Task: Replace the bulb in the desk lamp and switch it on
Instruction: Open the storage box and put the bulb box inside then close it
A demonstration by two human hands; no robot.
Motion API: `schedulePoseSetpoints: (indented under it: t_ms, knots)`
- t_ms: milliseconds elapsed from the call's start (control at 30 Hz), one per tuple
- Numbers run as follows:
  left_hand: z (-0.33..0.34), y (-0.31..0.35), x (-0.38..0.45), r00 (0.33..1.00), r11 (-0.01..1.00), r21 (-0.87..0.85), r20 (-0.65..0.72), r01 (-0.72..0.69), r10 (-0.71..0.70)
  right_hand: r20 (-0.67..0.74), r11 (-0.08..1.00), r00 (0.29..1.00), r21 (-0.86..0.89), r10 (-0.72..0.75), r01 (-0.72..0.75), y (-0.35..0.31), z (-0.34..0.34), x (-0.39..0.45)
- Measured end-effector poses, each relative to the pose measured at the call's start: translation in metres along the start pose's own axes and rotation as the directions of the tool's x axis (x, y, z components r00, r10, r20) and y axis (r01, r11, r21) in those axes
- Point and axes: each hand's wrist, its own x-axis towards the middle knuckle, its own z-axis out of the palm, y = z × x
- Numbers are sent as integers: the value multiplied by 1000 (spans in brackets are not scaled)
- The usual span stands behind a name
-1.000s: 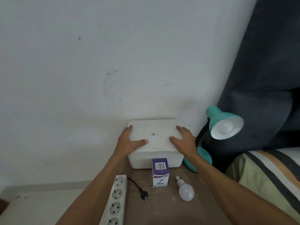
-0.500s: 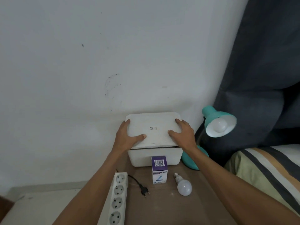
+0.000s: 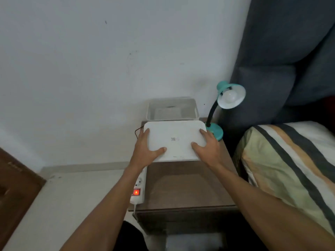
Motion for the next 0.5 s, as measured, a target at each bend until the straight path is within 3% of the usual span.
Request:
schedulePoseSetpoints:
  t_ms: [233,500]
  knots:
    - [42,-32,-87,989,992,52,84,116,-120,46,988,991,-97,124,-120,60,12,-82]
    - [63,-52,-113,979,983,146,153,112,-134,42,979,990,-160,138,-130,93,25,-116]
